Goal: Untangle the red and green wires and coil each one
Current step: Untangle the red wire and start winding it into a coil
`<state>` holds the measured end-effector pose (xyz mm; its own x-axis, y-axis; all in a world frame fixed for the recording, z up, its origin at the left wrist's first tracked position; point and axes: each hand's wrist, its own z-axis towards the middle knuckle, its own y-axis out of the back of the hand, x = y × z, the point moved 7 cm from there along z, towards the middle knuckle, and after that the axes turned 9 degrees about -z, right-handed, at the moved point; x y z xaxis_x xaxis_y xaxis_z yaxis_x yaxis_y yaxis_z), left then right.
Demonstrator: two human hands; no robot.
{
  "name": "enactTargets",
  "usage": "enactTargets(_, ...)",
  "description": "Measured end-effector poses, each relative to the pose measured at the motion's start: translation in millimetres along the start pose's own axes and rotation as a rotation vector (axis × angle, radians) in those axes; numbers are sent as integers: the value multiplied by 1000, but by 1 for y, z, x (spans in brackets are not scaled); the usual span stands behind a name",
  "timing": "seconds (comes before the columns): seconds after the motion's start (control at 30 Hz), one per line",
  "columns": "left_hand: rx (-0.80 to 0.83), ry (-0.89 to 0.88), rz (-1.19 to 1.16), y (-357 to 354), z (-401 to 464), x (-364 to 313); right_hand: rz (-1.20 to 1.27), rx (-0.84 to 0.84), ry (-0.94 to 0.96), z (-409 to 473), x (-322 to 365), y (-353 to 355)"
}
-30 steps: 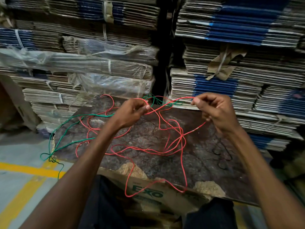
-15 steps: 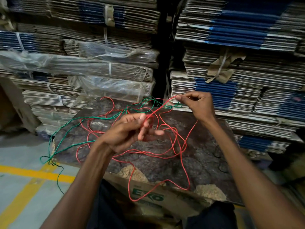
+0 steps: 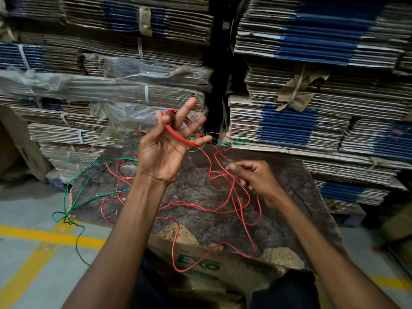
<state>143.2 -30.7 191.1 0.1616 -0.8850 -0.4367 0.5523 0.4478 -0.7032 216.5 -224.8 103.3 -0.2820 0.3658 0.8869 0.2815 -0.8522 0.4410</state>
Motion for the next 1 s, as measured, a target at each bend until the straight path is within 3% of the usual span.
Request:
enactTargets(0.1, -101, -86, 59, 9, 13, -7, -1, 62, 13, -13, -1, -4)
enactTargets(0.2, -308, -207, 190, 21, 22, -16, -35, 92, 14, -22, 1, 2)
enactTargets(0.33, -492, -296, 581, 40, 27, -33, -105, 146, 9, -33, -1, 20)
enactTargets(0.47, -355, -134, 1200, 40, 28, -14, -88, 183, 115, -43, 28, 33)
enactTargets(0.67, 7, 12, 1703, 40, 25, 27, -86, 61, 338, -43, 82, 48)
enactTargets(0.8, 72, 133, 1735, 37, 14, 40, -139, -109, 409, -24, 95, 64)
enactTargets(1.0, 15, 302, 1367, 26, -15, 42, -258, -317, 440, 11, 97, 83)
